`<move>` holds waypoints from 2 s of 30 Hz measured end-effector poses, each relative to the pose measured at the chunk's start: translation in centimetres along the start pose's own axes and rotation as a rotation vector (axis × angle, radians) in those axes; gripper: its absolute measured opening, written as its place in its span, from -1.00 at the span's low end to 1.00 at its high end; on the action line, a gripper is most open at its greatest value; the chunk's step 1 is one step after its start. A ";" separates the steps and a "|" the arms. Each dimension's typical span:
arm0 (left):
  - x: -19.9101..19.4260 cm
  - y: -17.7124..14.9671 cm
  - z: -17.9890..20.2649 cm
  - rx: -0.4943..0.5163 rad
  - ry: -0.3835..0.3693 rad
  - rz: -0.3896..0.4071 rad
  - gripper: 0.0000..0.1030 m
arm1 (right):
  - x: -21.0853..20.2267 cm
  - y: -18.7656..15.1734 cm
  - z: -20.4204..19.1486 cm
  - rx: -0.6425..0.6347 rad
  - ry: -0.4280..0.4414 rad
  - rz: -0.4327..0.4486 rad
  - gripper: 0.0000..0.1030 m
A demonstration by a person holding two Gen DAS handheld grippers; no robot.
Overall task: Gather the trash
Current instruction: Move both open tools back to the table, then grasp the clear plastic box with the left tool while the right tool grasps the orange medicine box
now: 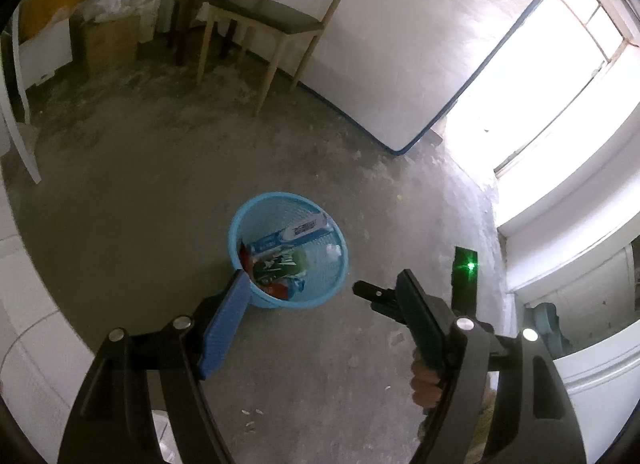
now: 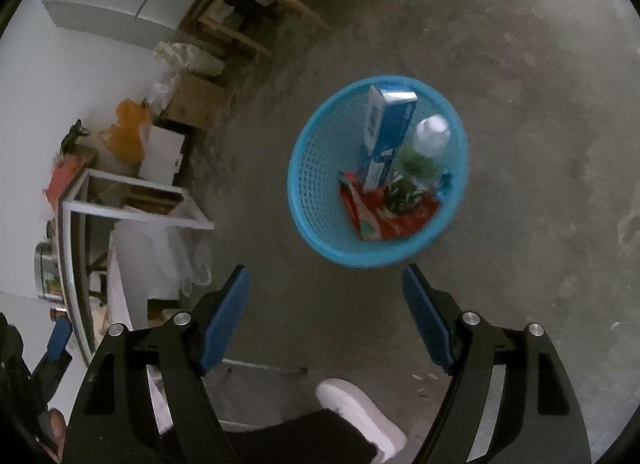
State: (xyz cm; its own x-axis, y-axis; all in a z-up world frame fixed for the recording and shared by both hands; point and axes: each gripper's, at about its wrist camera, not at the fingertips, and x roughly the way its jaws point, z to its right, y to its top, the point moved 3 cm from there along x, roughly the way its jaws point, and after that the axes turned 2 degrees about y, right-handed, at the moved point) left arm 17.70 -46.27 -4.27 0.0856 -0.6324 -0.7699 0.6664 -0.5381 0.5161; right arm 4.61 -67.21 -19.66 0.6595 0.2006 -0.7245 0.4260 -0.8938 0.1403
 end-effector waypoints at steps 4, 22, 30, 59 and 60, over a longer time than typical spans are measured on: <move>-2.2 -0.9 -0.6 -0.003 -0.023 0.030 0.43 | -1.9 -1.2 -0.6 -0.055 -0.006 0.015 0.45; -23.5 -14.3 -8.8 -0.068 0.155 0.413 0.89 | -7.0 -10.6 -16.9 -0.420 0.255 0.018 0.69; -31.6 -22.6 -15.5 -0.107 0.372 0.570 0.89 | -2.7 -19.2 -27.8 -0.714 0.349 -0.152 0.70; -28.1 -21.5 -30.5 -0.041 0.383 0.375 0.51 | 6.5 -24.4 -34.8 -0.578 0.439 -0.459 0.70; -28.0 -21.5 -30.6 -0.043 0.374 0.376 0.45 | 6.7 -24.3 -34.8 -0.574 0.440 -0.464 0.70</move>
State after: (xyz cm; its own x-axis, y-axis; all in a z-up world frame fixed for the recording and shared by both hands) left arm 23.68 0.04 -5.29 0.5780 -0.5309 -0.6197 0.5677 -0.2840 0.7727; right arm 20.18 -30.16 -4.41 0.4706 0.7391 -0.4820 0.8811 -0.3652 0.3004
